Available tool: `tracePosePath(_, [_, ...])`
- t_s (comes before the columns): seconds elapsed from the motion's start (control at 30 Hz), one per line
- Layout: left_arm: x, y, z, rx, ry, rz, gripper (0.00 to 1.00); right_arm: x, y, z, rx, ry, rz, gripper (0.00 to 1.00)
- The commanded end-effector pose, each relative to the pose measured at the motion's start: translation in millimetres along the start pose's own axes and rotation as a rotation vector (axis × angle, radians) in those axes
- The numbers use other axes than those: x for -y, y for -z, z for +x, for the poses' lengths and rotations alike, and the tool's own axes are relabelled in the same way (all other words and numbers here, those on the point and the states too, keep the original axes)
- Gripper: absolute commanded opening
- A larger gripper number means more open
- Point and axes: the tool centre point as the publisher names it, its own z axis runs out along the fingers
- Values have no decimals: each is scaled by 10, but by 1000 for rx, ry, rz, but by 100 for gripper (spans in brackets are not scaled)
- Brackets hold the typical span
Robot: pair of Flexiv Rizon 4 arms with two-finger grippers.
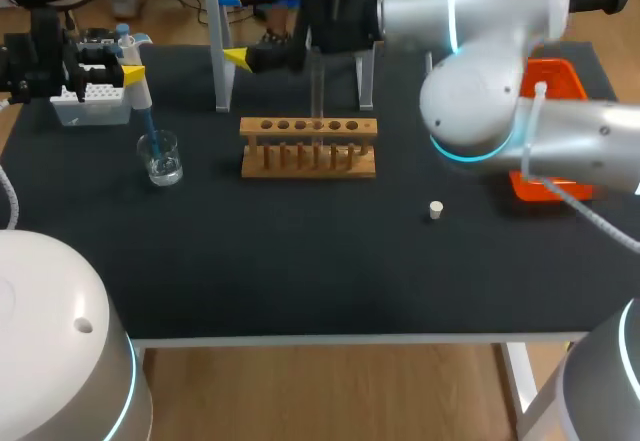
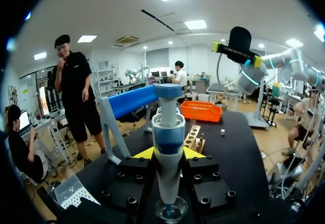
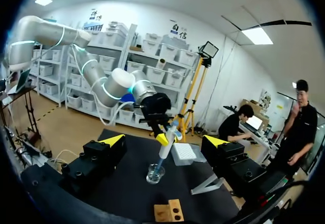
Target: Invert the test tube, pick up the pipette, mount the tip to pipette, aspirate from beaker and dispense into the tube, eject the tip, return the pipette, and cap with the stopper.
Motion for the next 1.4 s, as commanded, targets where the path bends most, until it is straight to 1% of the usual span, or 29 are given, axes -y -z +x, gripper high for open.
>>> tracePosePath(0.03, [2,-2,7,4,-1,0,0,-76,-5,-78,-190,-2,107,100])
tracePosePath(0.13, [2,-2,7,4,-1,0,0,-114,-38,-101,-232,-5,116,100])
tracePosePath(0.3, [2,-2,7,4,-1,0,0,-175,-118,-154,-254,7,129,100])
tracePosePath(0.43, [2,-2,7,4,-1,0,0,-204,-221,-193,-245,22,134,100])
tracePosePath(0.47, [2,-2,7,4,-1,0,0,-212,-247,-195,-231,29,132,100])
tracePosePath(1.2, [2,-2,7,4,-1,0,0,-212,-247,-195,-231,29,132,100])
tracePosePath(1.3, [2,-2,7,4,-1,0,0,-180,-324,-228,-207,14,147,100])
tracePosePath(1.4, [2,-2,7,4,-1,0,0,-191,-415,-274,-213,19,152,100])
